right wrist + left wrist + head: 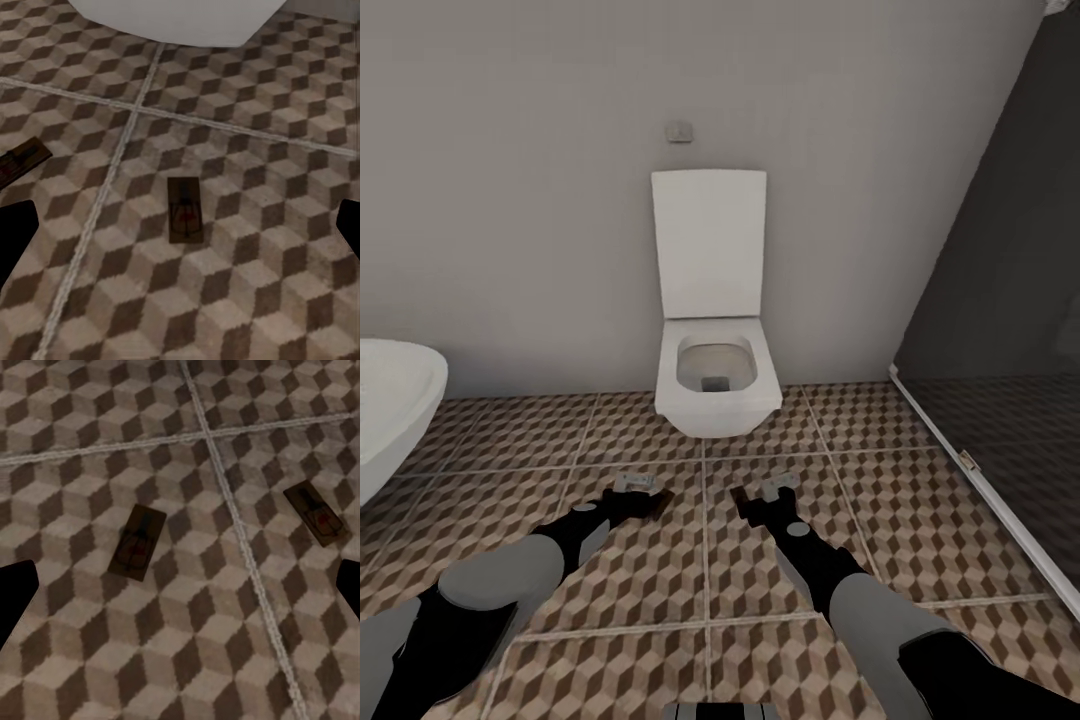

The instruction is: Take the four mousetraps from the cabinet in the bathroom and place them on the bathroom floor. Make sure all four end up on the same floor surface, and ensure that at least two of them are either under or directly next to the same bathroom sink.

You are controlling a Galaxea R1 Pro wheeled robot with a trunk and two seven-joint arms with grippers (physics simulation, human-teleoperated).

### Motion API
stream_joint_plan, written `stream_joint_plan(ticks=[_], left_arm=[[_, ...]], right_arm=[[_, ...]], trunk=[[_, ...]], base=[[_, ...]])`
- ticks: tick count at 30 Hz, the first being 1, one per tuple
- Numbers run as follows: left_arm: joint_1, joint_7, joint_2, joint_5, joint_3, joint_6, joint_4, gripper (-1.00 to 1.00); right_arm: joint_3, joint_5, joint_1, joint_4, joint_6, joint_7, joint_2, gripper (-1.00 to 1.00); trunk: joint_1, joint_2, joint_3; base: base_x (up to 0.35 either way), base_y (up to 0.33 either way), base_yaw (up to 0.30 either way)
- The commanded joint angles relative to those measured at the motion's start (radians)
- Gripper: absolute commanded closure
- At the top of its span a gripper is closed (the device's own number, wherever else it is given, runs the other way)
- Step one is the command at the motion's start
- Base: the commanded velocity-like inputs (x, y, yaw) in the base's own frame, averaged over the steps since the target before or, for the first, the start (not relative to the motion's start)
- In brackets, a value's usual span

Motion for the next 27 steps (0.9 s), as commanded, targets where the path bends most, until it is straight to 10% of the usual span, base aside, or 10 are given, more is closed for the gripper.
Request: stream_joint_plan(ticks=[1,27], left_arm=[[0.001,-0.003,0.000,0.009,-0.008,-0.002,0.001,-1.00],[0.052,-0.003,0.032,0.010,-0.008,-0.077,0.000,-1.00]], right_arm=[[0.002,0.008,-0.001,0.010,-0.016,-0.006,0.000,-1.00],[0.002,0.008,0.006,0.127,-0.181,-0.005,-0.004,-1.00]], trunk=[[-0.001,0.000,0.003],[-0.049,0.081,0.096]], base=[[0.000,0.000,0.000],[0.000,0.000,0.000]])
